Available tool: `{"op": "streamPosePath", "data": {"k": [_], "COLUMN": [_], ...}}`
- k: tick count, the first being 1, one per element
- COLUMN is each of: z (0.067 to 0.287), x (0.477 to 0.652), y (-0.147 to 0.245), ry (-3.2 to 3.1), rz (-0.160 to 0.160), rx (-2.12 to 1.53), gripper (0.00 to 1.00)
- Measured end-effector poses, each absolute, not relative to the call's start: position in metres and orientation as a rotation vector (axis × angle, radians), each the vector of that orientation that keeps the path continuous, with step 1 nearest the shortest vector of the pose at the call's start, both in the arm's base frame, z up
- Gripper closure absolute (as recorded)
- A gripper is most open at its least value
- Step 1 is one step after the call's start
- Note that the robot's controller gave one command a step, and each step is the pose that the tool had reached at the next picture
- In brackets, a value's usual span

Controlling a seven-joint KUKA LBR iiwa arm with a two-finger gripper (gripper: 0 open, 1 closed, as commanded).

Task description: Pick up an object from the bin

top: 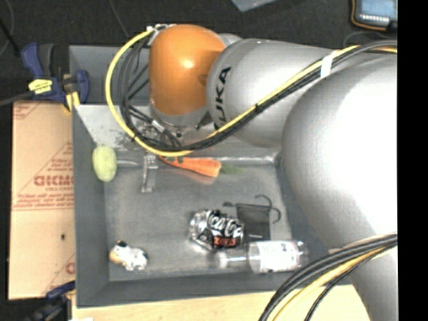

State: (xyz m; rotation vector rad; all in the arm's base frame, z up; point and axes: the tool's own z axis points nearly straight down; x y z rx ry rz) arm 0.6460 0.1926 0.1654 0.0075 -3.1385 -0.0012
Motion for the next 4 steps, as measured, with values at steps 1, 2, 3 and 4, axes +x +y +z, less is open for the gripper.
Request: {"op": "streamPosePath", "data": {"k": [1, 2, 3, 4], "z": [0.17, 0.128, 0.108, 0.114], "x": [0.647, 0.646, 0.647, 0.652], "y": [0.192, 0.166, 0.129, 0.163], "ry": [-3.144, -3.147, -3.142, -3.151], "rz": [-0.003, -0.006, -0.002, -0.004], "rx": [0.003, -0.015, 0.125, 0.009], "gripper": [0.0, 0.0, 0.0, 0.0]}}
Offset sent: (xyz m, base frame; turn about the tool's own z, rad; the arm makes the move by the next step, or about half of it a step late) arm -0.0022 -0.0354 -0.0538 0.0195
